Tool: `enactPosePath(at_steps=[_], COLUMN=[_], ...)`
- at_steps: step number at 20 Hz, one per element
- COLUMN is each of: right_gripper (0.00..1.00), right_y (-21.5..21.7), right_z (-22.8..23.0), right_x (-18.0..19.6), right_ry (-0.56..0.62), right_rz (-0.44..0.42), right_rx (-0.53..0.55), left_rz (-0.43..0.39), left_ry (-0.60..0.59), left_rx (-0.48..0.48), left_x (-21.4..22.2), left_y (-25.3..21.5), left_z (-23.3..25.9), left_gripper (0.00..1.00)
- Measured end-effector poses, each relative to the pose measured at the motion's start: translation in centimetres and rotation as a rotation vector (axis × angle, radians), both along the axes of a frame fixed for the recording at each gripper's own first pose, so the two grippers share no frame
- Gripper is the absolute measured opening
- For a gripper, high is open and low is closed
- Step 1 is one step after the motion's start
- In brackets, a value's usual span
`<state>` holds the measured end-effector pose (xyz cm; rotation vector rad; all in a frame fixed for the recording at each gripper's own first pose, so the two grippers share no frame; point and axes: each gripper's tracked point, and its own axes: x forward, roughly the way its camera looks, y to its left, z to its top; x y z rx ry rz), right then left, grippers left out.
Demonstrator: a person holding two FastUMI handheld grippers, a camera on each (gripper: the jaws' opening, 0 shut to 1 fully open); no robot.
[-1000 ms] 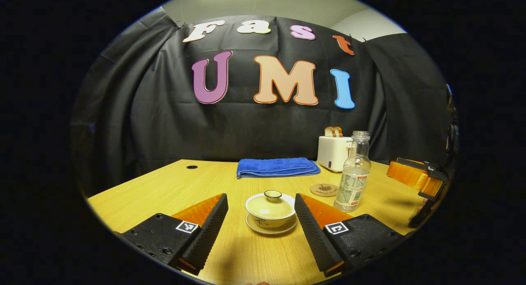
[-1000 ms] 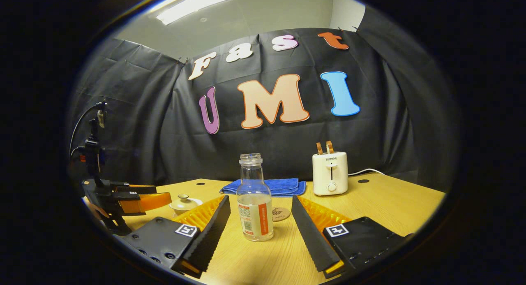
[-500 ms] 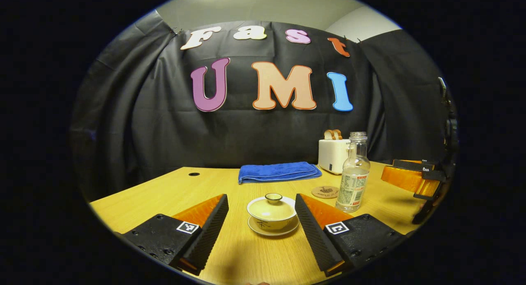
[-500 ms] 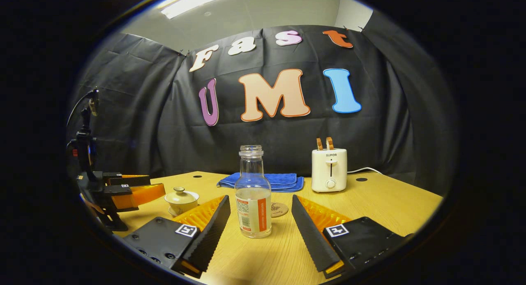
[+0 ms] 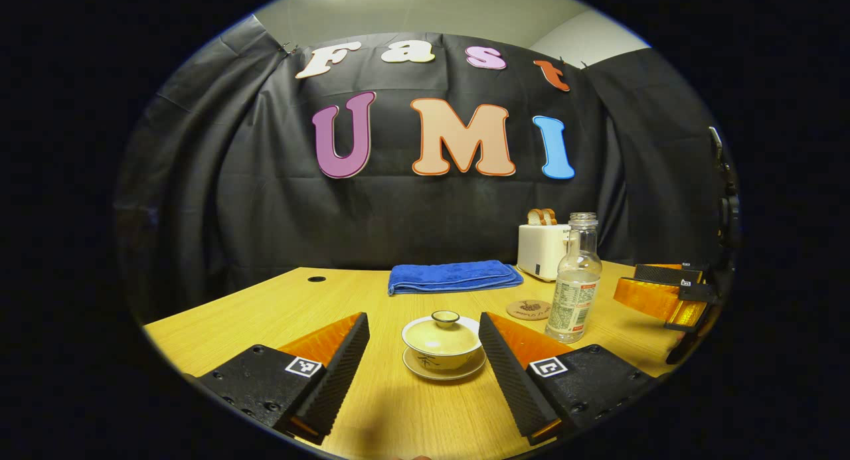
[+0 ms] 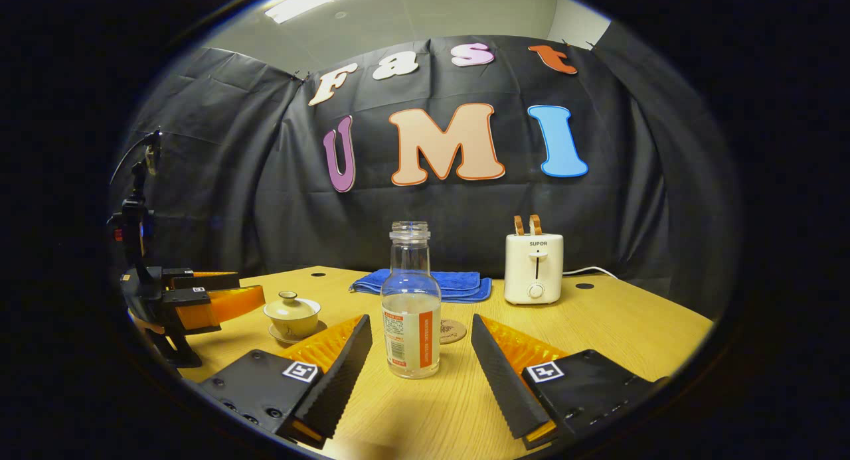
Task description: Open the teacup lid with one hand, grasp the water bottle and pour water into the teacup with the other hand; after pouring, place the water bottle on the coaster and then close the teacup lid.
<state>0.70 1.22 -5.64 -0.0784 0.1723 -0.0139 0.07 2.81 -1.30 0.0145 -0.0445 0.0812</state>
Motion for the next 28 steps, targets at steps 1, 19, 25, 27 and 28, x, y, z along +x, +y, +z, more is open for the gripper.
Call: enactPosePath(at_steps=[1,19,25,27,28], right_gripper=[0.96,0.96,0.99,0.96,0.95], right_y=[-0.1,0.1,0.3,0.3,0.2], right_z=[0.0,0.0,0.0,0.0,-0.1], right_x=[0.0,0.2,0.1,0.1,0.1], right_ry=[0.002,0.001,0.002,0.002,0.002], right_rz=[-0.008,0.008,0.017,0.017,0.017], right_rx=[0.001,0.004,0.006,0.006,0.006], left_rz=[0.003,-0.059,-0.058,-0.052,-0.052], left_ry=[0.0,0.148,0.215,0.216,0.214], left_rx=[0.001,0.009,0.046,0.052,0.053], left_x=[0.2,4.9,5.9,6.0,6.1], left_y=[0.0,-1.2,-1.5,-1.3,-1.4], left_z=[0.0,-2.3,-3.2,-3.2,-3.0], left_gripper=[0.97,0.96,0.83,0.8,0.79])
